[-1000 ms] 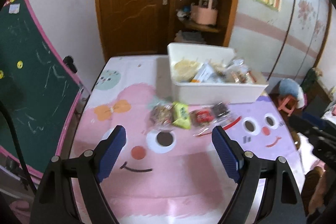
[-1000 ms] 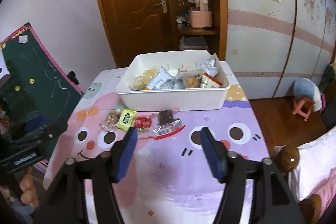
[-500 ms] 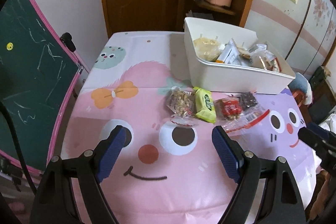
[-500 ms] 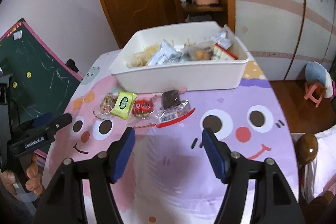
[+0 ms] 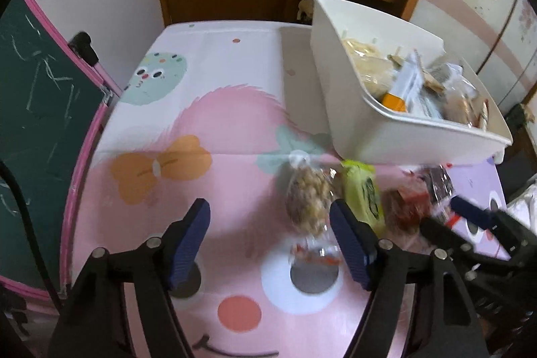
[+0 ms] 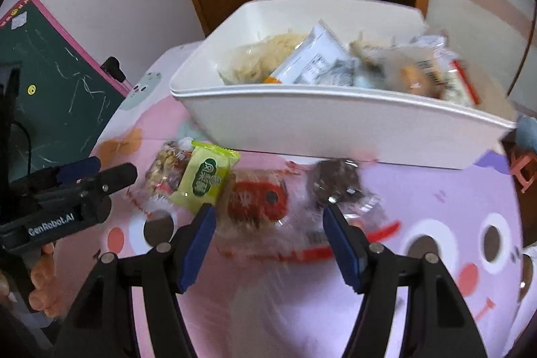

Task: Organize snacks
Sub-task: 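Grasp the clear nut bag with the left tool while the right tool grasps the red-labelled bread bag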

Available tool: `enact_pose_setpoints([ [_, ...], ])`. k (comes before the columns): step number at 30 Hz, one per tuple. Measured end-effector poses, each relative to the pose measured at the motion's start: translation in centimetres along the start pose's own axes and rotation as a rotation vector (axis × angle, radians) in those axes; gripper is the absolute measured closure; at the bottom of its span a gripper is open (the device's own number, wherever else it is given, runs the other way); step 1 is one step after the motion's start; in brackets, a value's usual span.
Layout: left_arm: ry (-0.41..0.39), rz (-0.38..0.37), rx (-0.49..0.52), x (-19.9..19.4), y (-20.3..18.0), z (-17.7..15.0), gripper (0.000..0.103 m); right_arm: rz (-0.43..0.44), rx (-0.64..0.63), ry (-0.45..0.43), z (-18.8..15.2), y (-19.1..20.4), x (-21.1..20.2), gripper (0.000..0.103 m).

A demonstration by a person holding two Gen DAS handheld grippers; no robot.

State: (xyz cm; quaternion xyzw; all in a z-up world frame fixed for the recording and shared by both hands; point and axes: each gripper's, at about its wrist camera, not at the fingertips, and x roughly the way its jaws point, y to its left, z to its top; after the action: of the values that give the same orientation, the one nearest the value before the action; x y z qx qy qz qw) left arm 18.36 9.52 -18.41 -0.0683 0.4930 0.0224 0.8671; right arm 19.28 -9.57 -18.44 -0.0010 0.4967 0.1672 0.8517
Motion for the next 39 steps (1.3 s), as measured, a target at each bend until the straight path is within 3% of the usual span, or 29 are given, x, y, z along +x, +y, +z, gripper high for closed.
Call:
enact_pose_setpoints([
  [3, 0.023, -0.023, -0.012, 1.4, 0.1, 0.8, 0.031, -0.001, -0.002, 0.038, 0.1, 0.2, 1.8, 0.037],
  [16, 0.081, -0.066, 0.007, 5.0, -1.5, 1.2, 0.032, -0.141, -0.203, -0.026, -0.4, 3.0, 3.5, 0.036],
  [18, 0.088, -0.058, 0.012, 5.3, -1.6, 1.2, 0.034, -0.130, -0.227, -0.040, -0.5, 3.3, 3.4, 0.044],
  [20, 0.088, -0.049, 0.020, 5.5, -1.8, 1.1, 0.035, -0.116, -0.229, -0.038, -0.5, 3.3, 3.4, 0.046],
  [23, 0.086, -0.054, 0.029, 5.4, -2.0, 1.0, 0.044, -0.096, -0.228, -0.027, -0.5, 3.1, 3.2, 0.050],
  [25, 0.085, -0.075, 0.030, 5.3, -2.2, 0.9, 0.058, -0.084, -0.222, -0.025, -0.5, 2.9, 2.9, 0.053],
  [32, 0.054, -0.040, -0.024, 3.5, -0.7, -0.2, 0.060, -0.002, -0.152, -0.050, -0.6, 2.0, 0.6, 0.054],
  [39, -0.064, -0.038, -0.010, -3.3, -0.2, -1.9, 0.060, 0.045, -0.150, -0.097, -1.2, 2.8, -3.7, 0.054],
])
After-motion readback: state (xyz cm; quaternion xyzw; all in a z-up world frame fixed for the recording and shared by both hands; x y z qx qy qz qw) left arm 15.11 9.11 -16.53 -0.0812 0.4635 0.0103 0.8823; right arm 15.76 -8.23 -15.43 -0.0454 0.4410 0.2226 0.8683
